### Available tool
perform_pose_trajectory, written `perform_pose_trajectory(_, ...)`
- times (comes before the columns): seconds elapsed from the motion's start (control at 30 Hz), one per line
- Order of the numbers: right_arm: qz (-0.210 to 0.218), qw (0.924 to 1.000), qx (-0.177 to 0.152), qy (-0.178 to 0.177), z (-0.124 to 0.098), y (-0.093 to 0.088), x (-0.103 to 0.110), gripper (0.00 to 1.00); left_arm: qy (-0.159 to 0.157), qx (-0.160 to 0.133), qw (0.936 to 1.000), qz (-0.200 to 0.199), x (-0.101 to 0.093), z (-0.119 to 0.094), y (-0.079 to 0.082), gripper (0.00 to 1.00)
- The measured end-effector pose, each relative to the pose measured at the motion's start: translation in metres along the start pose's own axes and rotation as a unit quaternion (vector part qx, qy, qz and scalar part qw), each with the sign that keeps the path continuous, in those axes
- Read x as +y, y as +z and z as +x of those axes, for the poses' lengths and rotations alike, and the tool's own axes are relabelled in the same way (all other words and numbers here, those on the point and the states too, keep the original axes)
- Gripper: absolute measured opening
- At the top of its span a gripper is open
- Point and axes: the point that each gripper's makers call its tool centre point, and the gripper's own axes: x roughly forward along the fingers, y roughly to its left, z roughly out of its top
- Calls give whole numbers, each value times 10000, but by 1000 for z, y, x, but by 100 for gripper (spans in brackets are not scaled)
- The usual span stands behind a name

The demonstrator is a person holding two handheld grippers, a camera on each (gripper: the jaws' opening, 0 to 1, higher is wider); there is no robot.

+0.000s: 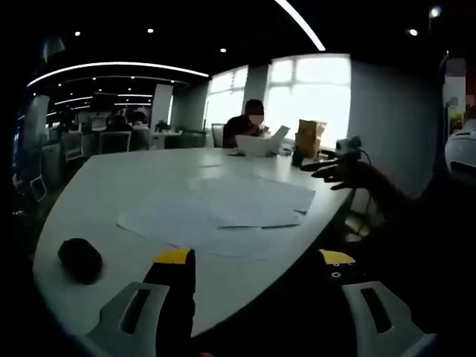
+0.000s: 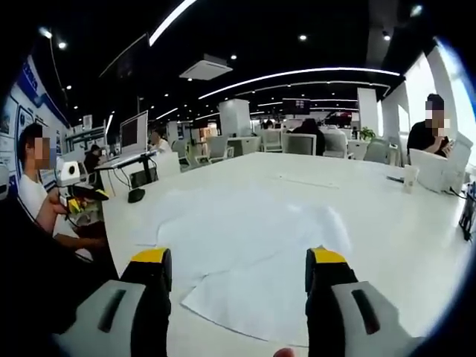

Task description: Organize the stack of printing papers by aligning and flattening the scattered papers on the table

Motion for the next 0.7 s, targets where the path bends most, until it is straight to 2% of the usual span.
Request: perform_pose_trajectory(0.7, 70, 10000, -42, -28, 3, -1, -1, 67, -17, 1, 10000, 7, -2, 0, -2, 68)
